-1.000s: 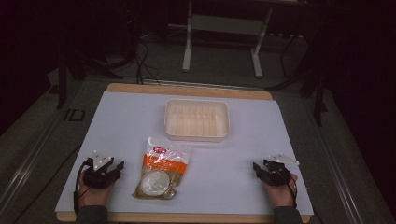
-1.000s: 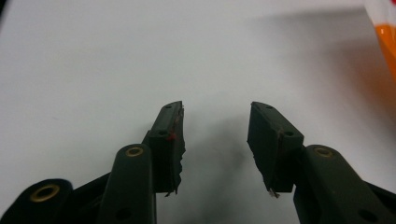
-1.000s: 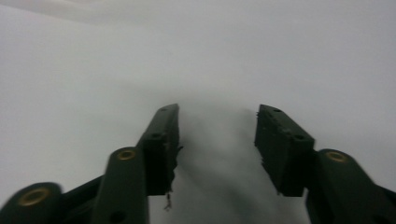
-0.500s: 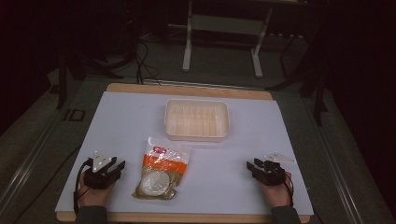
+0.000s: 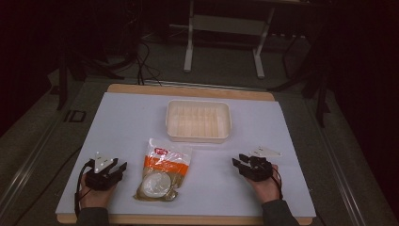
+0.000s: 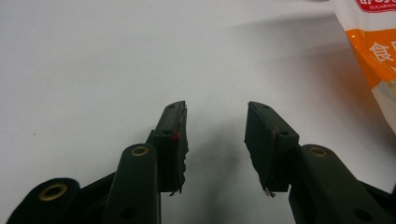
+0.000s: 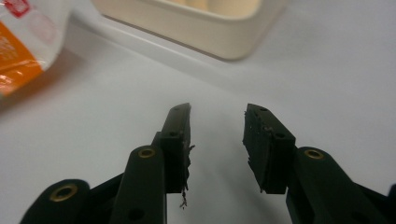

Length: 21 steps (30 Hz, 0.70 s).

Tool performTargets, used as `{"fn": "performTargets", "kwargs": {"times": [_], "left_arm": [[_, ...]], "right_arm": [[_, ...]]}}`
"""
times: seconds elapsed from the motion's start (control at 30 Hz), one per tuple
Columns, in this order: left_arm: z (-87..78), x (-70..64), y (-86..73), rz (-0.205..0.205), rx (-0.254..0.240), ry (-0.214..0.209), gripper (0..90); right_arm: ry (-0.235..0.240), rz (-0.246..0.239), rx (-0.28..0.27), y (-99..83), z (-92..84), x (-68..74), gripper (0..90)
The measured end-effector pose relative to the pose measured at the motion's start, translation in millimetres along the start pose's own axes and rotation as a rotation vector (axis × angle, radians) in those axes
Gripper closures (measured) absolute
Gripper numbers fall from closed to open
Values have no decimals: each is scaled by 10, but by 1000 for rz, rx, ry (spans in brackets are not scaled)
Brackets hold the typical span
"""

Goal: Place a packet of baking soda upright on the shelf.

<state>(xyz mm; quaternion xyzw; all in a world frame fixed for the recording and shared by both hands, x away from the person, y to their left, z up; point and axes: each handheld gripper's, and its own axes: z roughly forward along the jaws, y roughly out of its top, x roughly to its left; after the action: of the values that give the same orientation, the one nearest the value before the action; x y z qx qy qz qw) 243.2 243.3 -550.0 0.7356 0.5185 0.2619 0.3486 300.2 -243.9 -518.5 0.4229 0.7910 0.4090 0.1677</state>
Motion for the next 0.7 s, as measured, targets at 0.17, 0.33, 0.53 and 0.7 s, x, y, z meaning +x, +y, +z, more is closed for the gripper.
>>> {"fn": "performTargets", "kwargs": {"times": [0.17,0.33,0.53,0.7], "left_arm": [[0,0,0,0,-1,0,583],[0,0,0,0,0,0,580],[0,0,0,0,0,1,579],[1,0,0,-2,-2,-1,578]], "right_arm": [[25,-16,-2,84,63,78,620],[59,-38,-10,191,141,193,631],[87,-53,-15,284,226,285,647],[108,-63,-15,359,299,345,654]]}}
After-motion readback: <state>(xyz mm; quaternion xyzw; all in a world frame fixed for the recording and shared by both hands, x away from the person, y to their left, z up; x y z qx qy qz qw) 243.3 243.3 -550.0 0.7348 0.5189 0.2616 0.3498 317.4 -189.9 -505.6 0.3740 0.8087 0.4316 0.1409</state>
